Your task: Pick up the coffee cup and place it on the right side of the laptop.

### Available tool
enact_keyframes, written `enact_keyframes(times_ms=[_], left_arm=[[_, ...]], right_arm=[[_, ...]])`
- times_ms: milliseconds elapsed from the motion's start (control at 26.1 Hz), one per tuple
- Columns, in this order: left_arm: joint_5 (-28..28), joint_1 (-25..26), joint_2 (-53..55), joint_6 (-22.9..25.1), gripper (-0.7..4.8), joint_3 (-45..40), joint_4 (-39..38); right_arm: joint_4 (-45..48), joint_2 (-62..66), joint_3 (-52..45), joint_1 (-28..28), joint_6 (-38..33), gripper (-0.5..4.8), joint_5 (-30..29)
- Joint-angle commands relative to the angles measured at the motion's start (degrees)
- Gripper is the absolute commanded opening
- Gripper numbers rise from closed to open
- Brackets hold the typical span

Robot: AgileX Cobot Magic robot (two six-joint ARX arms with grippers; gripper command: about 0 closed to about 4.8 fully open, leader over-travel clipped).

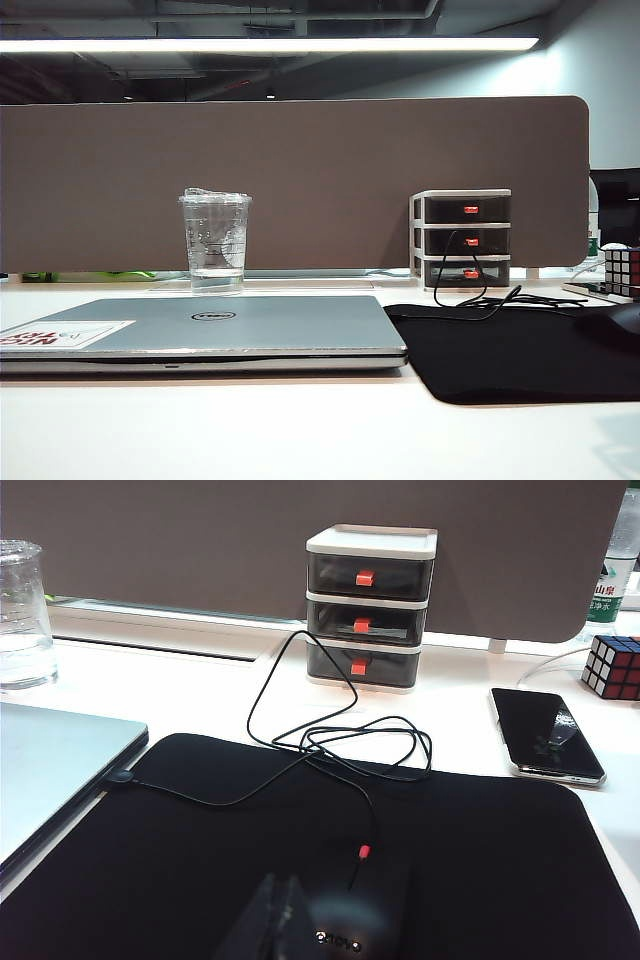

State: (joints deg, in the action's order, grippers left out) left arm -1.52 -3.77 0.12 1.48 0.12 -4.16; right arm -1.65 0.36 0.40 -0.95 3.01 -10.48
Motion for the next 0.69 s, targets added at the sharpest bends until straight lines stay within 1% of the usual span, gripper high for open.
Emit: enact_keyframes(times_ms=[38,269,345,384,422,460,499,537,614,652,691], left_arm=[[0.3,0.0,0.0,0.0,-0.03,0.3,0.1],[0.3,0.0,0.0,0.0,-0.03,0.3,0.2],[0.3,0.0,0.0,0.0,-0.03,0.3,0.1],[0.3,0.0,0.0,0.0,-0.03,0.3,0.2],[0.3,0.0,0.0,0.0,-0.03,0.3,0.1],[0.3,0.0,0.0,0.0,-0.03,0.3,0.0],[0.3,0.0,0.0,0.0,-0.03,0.3,0.1],[0.3,0.0,0.0,0.0,-0.02,0.3,0.2],[0.3,0.0,0.0,0.0,-0.02,0.3,0.2],[0.3,0.0,0.0,-0.1,-0.02,0.3,0.2],[0.3,0.0,0.0,-2.0,-0.02,0.3,0.7]], right_arm=[[0.4,0.0,-0.4,0.0,0.0,-0.01,0.3],[0.4,0.0,-0.4,0.0,0.0,-0.01,0.0],[0.4,0.0,-0.4,0.0,-0.3,-0.01,-3.1],[0.4,0.0,-0.4,0.0,-2.7,-0.01,-9.1],[0.4,0.0,-0.4,0.0,-4.3,-0.01,-12.5],[0.4,0.0,-0.4,0.0,-7.0,-0.01,-20.3],[0.4,0.0,-0.4,0.0,-7.6,-0.01,-24.5],[0.5,0.0,-0.4,0.0,-7.6,-0.01,-29.9],[0.7,0.0,-0.4,0.0,-7.5,-0.01,-34.5],[0.6,0.0,-0.4,0.0,-7.5,-0.01,-34.9],[0.7,0.0,-0.4,0.0,-7.5,-0.01,-34.8]])
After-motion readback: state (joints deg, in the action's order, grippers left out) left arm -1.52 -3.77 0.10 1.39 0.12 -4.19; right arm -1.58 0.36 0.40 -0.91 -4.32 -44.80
